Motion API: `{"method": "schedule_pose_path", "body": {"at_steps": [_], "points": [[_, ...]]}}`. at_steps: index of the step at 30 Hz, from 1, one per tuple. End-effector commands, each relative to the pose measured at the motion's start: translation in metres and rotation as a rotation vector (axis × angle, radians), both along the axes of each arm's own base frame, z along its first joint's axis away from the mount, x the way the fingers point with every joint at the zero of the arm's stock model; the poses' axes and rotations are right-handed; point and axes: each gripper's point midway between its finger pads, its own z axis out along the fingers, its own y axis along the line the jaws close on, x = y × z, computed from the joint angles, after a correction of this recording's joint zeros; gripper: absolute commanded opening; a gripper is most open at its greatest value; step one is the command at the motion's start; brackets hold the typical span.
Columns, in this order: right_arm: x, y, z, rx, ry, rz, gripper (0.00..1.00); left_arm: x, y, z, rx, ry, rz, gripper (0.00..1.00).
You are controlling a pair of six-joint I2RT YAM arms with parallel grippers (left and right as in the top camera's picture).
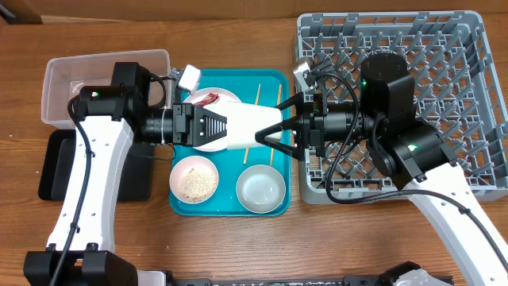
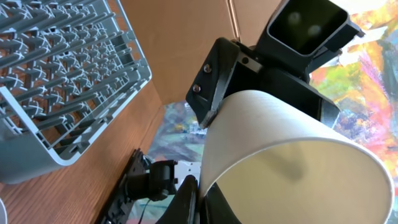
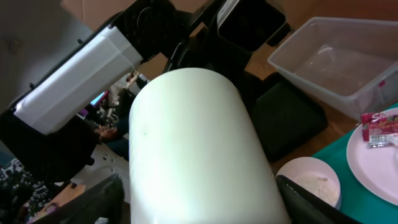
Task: Sort waste into correct bins and load items into the dishwasher
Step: 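Place the cup upright in the grey rack with the right gripper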
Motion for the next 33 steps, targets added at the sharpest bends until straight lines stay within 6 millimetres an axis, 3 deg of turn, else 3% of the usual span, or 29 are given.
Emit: {"method": "schedule_pose_path", "body": {"at_steps": [1,3,7,11,16,17,19,22,25,28,33], "points": [[-0.009,0.004,0.006,0.014,-0.003,0.03,0.69,-0.001,-0.002,0.002,-0.004,-0.033,-0.009,0.04],[-0.011,0.005,0.006,0.014,-0.002,0.036,0.63,-0.001,-0.002,0.001,-0.004,-0.034,-0.009,0.04],[-0.009,0.004,0.006,0.014,-0.004,0.029,0.63,-0.001,-0.002,0.001,-0.001,-0.033,-0.009,0.08],[0.0,-0.007,0.007,0.008,0.002,-0.018,0.62,-0.001,-0.002,0.001,0.0,-0.033,-0.009,0.23],[0.033,-0.049,-0.008,-0.08,0.046,-0.26,0.6,-0.001,0.0,-0.012,0.076,-0.025,-0.005,0.59],[0.04,-0.064,-0.014,-0.114,0.068,-0.34,0.6,0.0,0.001,-0.018,0.113,-0.009,-0.002,0.72],[0.051,-0.095,-0.027,-0.194,0.116,-0.507,0.59,0.0,0.003,-0.03,0.184,0.024,0.007,0.77],[0.056,-0.146,-0.058,-0.378,0.2,-0.782,0.59,0.0,0.005,-0.038,0.229,0.042,0.012,0.79],[0.042,-0.191,-0.097,-0.586,0.353,-1.024,0.59,0.001,0.005,-0.038,0.233,0.034,0.013,0.81],[0.019,-0.2,-0.124,-0.734,0.468,-1.058,0.59,0.004,0.005,-0.038,0.233,0.015,0.016,0.82],[0.001,-0.18,-0.159,-0.913,0.552,-0.988,0.6,0.007,0.005,-0.038,0.232,-0.013,0.019,0.83]]}}
